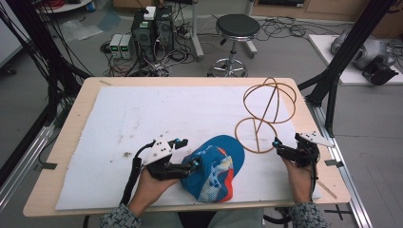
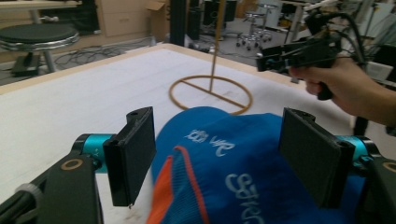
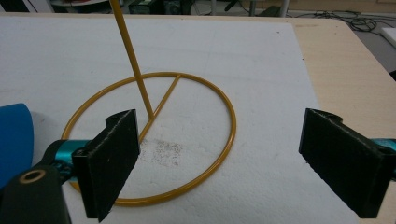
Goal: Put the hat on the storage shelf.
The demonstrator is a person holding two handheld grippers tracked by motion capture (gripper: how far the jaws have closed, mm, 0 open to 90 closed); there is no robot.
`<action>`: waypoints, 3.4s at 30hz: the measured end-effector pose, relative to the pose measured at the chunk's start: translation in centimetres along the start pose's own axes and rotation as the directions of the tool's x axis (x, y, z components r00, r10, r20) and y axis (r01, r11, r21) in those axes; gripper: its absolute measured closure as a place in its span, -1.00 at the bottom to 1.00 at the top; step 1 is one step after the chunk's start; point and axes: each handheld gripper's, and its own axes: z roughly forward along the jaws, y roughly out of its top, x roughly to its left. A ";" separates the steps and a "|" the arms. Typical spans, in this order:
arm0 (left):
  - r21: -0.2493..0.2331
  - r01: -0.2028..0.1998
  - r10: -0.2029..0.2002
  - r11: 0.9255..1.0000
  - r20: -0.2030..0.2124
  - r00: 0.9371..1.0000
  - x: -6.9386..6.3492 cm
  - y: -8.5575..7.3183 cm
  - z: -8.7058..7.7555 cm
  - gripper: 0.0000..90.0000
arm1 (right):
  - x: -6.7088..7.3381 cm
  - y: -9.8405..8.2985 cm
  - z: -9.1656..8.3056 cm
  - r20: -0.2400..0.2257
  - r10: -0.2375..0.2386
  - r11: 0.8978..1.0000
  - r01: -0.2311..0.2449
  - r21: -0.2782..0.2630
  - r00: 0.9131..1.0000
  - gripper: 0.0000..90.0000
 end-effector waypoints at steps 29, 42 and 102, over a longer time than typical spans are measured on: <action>0.089 -0.010 -0.001 0.996 0.123 0.992 -1.2 0.0 2.2 0.79 | -0.2 0.0 0.0 0.002 -0.002 1.000 0.002 0.001 1.000 -0.75; 0.040 0.009 -0.015 0.999 0.166 0.986 -1.6 3.1 2.4 0.96 | -0.3 0.0 0.0 0.001 0.004 1.000 -0.004 0.002 1.000 -0.74; -0.269 -0.064 0.110 0.961 0.160 0.981 5.5 25.5 3.6 0.96 | -0.4 -0.1 0.2 -0.019 0.028 1.000 -0.028 0.010 0.999 -0.74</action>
